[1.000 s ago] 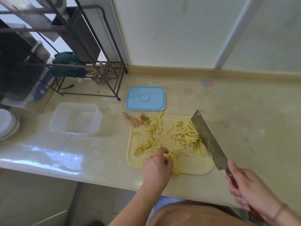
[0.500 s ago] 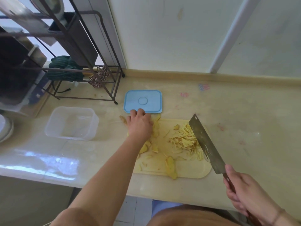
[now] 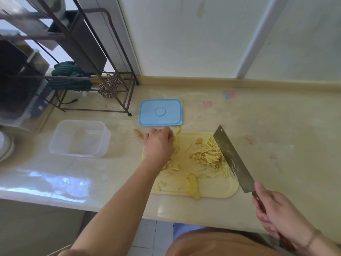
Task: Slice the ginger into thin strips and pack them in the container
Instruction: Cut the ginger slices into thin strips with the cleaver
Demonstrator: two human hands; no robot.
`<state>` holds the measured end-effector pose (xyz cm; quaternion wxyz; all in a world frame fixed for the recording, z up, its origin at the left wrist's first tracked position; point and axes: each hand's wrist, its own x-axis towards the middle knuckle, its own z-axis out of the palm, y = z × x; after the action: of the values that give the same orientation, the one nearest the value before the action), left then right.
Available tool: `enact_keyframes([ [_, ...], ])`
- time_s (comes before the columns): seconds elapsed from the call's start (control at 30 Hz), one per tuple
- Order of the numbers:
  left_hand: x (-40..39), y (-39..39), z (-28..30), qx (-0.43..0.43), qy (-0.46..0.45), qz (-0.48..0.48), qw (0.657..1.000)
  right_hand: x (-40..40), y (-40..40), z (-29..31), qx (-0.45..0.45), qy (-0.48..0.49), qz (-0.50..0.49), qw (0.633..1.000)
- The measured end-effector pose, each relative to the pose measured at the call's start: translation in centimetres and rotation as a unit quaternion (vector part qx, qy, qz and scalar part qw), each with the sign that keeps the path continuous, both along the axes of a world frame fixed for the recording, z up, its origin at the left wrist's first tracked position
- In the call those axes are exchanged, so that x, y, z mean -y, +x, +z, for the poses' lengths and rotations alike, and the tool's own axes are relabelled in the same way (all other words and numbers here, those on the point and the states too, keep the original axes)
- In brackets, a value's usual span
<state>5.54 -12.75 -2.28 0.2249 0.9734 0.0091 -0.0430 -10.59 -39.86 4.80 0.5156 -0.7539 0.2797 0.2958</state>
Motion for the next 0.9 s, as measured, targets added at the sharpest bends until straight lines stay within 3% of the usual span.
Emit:
enact_keyframes([
  [0.07,0.6,-2.3,1.8,-0.014,-0.140,0.074,0.987,0.1,-0.1,-0.2,-0.001,0.001,0.003,1.000],
  [0.13,1.5,-5.2,2.9,-0.073,-0.260,0.142,0.952,0.2,0.0,-0.3,-0.002,0.002,0.006,1.000],
  [0.23,2.9,-9.2,2.0,-0.175,-0.294,0.159,0.926,0.3,0.0,-0.5,-0.007,0.007,0.019,1.000],
  [0.37,3.8,-12.0,0.1,-0.187,-0.248,0.144,0.940,0.5,0.0,-0.5,-0.025,0.032,0.051,0.998],
  [0.6,4.8,-13.2,-0.6,-0.070,-0.162,0.152,0.972,2.6,0.2,-0.1,-0.015,0.037,0.127,0.991],
  [0.67,5.2,-13.8,-0.8,-0.040,-0.092,0.139,0.985,3.3,0.5,0.1,-0.016,0.043,0.128,0.991],
  [0.77,6.0,-14.3,-0.7,-0.059,0.001,0.114,0.992,4.3,1.2,0.3,-0.020,0.061,0.137,0.988],
  [0.9,6.7,-13.8,-0.1,-0.083,0.015,0.151,0.985,5.1,1.8,0.6,-0.031,0.082,0.170,0.981],
])
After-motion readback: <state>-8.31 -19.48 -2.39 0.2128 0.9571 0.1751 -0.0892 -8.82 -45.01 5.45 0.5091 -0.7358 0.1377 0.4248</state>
